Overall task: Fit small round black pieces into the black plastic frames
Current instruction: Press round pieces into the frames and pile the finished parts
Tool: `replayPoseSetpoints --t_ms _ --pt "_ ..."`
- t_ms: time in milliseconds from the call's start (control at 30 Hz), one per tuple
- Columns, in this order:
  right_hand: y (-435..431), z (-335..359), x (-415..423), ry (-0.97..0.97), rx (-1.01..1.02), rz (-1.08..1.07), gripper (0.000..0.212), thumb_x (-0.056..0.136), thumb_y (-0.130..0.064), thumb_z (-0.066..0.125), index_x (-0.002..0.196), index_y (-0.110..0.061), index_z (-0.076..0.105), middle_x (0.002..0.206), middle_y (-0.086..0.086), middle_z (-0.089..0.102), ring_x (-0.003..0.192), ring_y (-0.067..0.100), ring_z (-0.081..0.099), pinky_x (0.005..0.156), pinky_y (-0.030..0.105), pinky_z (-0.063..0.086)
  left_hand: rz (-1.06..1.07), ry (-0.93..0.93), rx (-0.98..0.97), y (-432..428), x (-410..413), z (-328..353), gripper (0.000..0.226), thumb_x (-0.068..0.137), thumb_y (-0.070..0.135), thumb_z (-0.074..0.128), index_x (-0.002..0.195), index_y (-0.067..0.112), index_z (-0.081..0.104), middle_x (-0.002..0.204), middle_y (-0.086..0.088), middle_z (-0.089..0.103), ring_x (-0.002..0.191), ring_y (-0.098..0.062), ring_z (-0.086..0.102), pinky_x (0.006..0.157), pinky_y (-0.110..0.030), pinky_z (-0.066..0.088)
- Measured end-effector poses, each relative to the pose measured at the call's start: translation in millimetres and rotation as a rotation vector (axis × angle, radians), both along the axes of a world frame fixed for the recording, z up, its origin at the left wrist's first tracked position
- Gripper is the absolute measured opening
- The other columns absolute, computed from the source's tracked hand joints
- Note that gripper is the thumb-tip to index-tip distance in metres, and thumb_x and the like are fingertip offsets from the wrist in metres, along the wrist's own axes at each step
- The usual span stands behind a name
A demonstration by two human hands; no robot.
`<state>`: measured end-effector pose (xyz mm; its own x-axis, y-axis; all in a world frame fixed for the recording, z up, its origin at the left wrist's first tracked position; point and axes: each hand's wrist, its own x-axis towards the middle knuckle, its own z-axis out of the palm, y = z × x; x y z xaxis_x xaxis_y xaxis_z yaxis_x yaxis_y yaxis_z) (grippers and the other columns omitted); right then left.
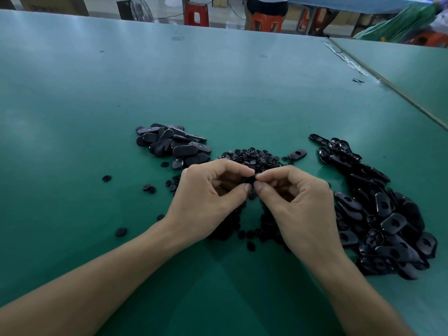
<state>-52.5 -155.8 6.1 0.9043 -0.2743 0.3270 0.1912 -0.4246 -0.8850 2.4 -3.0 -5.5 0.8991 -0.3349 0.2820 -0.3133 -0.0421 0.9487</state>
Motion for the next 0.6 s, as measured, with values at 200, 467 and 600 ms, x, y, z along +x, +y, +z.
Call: replayPoseSetpoints --t_ms 200,467,600 --pt "-1.1 -1.7 1.0 0.026 0.031 0.018 0.020 0.084 -0.007 0.077 0.081 -0.027 0.072 0.076 -0.009 0.073 0.070 0.008 0.069 0.066 0.020 0.055 -0.009 0.005 0.002 0.4 -0.5 0.4 0.021 0.079 0.012 0.074 0.096 0.024 0.076 0.085 0.004 0.078 0.081 -0.014 0.075 0.076 -0.027 0.060" --pt "-1.0 -2.0 1.4 0.039 0.044 0.024 0.020 0.085 -0.007 0.076 0.084 -0.027 0.075 0.078 -0.010 0.075 0.074 0.008 0.072 0.071 0.027 0.059 -0.020 0.003 0.006 0.2 0.3 1.8 0.022 0.079 0.012 0.073 0.097 0.023 0.075 0.086 0.002 0.078 0.080 -0.015 0.074 0.075 -0.028 0.060" --pt "3.6 -0.4 -0.5 0.019 -0.059 0.025 0.020 0.085 -0.009 0.077 0.091 -0.028 0.079 0.082 -0.019 0.075 0.079 0.000 0.071 0.073 0.017 0.056 0.030 -0.024 0.019 0.6 1.9 0.6 0.020 0.084 0.004 0.074 0.093 0.021 0.074 0.084 0.004 0.077 0.077 -0.014 0.073 0.071 -0.024 0.058"
